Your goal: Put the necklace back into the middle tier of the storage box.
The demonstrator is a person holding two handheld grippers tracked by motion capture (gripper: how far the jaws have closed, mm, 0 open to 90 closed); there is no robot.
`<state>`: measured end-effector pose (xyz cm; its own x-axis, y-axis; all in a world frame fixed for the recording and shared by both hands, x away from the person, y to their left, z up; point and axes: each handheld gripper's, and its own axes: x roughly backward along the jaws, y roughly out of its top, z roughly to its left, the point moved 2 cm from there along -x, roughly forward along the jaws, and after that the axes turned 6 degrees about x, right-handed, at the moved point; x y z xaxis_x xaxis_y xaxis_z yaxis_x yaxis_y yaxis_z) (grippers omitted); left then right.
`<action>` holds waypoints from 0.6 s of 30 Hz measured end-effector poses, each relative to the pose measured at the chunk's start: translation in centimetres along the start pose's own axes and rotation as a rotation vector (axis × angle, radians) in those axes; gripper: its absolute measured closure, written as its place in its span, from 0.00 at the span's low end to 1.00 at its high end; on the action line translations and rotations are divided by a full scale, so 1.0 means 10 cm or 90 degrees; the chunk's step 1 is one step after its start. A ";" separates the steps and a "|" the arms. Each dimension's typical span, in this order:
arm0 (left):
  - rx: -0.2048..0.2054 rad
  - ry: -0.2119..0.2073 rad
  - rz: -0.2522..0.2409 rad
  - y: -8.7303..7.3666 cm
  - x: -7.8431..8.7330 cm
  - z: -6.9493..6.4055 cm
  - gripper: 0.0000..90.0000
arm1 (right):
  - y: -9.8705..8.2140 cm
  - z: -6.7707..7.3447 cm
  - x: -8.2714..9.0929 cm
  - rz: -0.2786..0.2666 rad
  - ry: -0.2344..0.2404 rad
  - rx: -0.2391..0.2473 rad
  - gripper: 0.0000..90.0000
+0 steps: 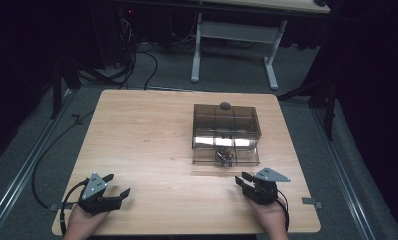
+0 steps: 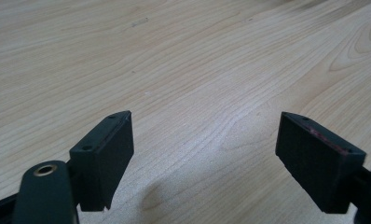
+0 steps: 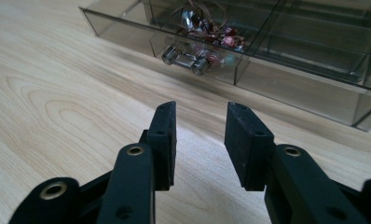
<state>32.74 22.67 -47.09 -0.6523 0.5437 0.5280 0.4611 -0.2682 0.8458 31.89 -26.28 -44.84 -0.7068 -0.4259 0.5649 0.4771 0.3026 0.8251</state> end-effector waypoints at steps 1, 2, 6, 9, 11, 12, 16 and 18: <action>-0.001 0.000 0.000 0.00 0.00 0.00 0.22 | -0.02 0.00 0.01 -0.010 -0.003 -0.002 0.70; -0.001 0.000 -0.001 0.00 0.00 0.00 0.22 | -0.05 0.00 0.03 -0.018 -0.010 -0.006 0.69; -0.007 0.003 -0.004 0.00 0.01 -0.01 0.22 | -0.13 0.02 0.07 -0.062 -0.022 -0.014 0.65; -0.009 0.010 -0.008 0.00 0.00 -0.02 0.22 | -0.21 0.01 0.05 -0.084 -0.024 -0.046 0.62; -0.009 0.009 -0.009 0.00 0.00 -0.02 0.22 | -0.20 0.06 0.06 -0.099 -0.031 -0.016 0.62; -0.008 0.008 -0.007 0.00 0.00 -0.02 0.22 | -0.20 0.09 0.05 -0.092 -0.035 -0.004 0.62; -0.008 0.010 -0.005 0.00 0.00 -0.02 0.22 | -0.19 0.12 0.04 -0.083 -0.040 0.025 0.61; -0.010 0.010 -0.009 0.00 0.00 -0.02 0.22 | -0.19 0.11 0.04 -0.083 -0.039 0.016 0.61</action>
<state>32.62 22.52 -47.06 -0.6681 0.5346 0.5175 0.4431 -0.2729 0.8539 30.12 -26.07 -46.18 -0.7929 -0.4107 0.4502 0.3659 0.2698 0.8907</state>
